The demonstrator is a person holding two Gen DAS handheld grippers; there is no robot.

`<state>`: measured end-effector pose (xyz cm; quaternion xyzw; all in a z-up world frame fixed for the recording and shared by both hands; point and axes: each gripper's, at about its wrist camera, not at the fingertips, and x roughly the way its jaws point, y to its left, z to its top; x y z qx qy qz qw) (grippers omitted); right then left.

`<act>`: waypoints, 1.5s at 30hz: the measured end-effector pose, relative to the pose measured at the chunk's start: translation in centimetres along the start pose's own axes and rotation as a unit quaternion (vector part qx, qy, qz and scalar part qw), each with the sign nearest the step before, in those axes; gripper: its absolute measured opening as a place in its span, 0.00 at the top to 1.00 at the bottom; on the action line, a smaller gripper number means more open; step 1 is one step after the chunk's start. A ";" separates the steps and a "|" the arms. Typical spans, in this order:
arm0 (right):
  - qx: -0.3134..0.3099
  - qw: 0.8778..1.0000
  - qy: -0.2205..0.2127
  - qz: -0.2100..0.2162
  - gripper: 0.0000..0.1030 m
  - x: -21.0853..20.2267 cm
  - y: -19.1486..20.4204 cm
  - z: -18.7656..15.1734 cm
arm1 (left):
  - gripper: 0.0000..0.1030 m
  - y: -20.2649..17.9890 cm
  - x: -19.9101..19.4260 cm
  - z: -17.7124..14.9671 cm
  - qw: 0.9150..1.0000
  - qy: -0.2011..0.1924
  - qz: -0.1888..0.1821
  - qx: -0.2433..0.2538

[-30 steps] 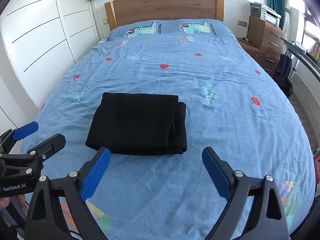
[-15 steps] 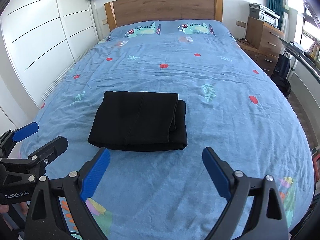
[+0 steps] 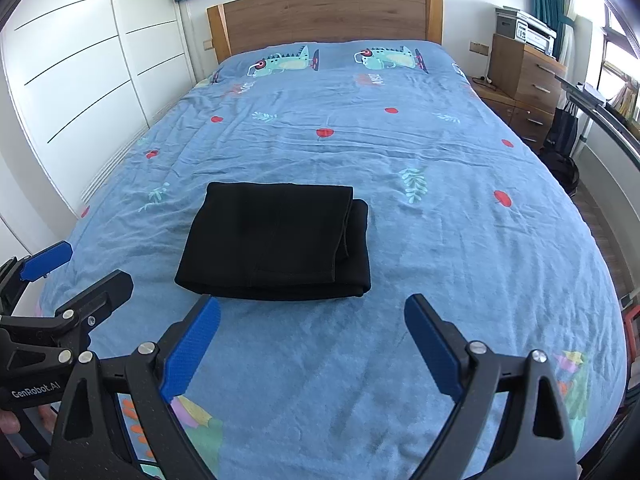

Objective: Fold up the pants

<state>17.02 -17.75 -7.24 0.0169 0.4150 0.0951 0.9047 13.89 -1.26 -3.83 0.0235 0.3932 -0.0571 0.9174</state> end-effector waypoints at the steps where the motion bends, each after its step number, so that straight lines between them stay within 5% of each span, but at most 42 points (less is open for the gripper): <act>1: 0.000 1.000 0.000 0.000 0.00 -0.1 -0.1 -0.1 | 0.02 0.0 0.0 0.0 1.000 0.000 0.000 0.001; 45: -0.005 1.000 -0.002 -0.006 0.00 -0.2 -0.4 0.0 | 0.02 -0.1 0.6 0.5 1.000 -0.002 0.001 0.016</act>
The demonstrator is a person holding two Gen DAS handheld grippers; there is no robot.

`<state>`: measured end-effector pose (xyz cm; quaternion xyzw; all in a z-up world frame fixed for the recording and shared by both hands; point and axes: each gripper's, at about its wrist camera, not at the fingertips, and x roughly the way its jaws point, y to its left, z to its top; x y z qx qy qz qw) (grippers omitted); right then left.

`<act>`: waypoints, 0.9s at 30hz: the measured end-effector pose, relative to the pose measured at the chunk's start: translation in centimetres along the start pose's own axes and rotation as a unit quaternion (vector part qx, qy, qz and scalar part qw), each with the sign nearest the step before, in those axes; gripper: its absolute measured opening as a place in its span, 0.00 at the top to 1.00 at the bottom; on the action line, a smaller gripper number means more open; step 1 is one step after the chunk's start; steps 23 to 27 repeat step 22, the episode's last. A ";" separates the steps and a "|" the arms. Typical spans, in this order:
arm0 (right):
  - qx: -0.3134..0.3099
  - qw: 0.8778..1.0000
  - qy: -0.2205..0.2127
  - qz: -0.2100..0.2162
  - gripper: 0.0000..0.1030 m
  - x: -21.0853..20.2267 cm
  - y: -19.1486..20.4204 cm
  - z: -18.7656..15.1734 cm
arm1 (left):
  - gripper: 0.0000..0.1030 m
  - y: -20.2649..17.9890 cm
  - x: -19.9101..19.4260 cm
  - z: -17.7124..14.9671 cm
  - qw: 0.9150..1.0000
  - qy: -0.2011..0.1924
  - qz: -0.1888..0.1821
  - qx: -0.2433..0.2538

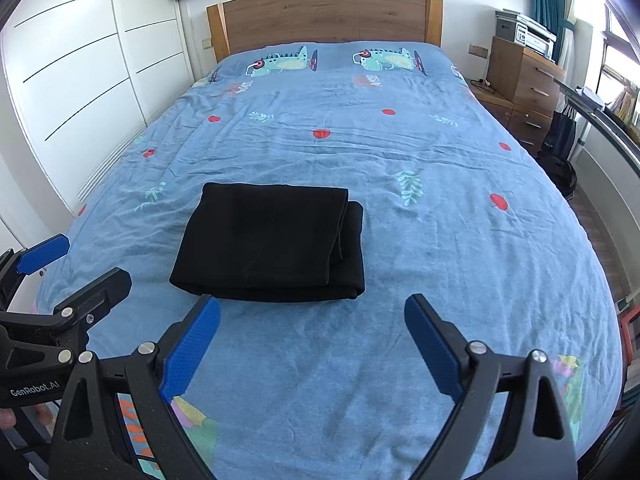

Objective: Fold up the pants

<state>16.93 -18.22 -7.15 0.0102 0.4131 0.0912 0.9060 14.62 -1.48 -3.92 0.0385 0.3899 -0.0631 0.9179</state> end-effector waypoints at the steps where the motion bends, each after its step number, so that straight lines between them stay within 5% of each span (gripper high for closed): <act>1: 0.000 1.000 0.000 0.000 0.00 0.0 0.0 0.0 | 0.02 0.0 0.0 0.0 1.000 0.000 0.000 0.001; 27: 0.002 1.000 0.000 -0.001 0.00 0.0 -0.1 -0.1 | 0.02 0.3 0.1 0.0 1.000 -0.003 -0.003 0.010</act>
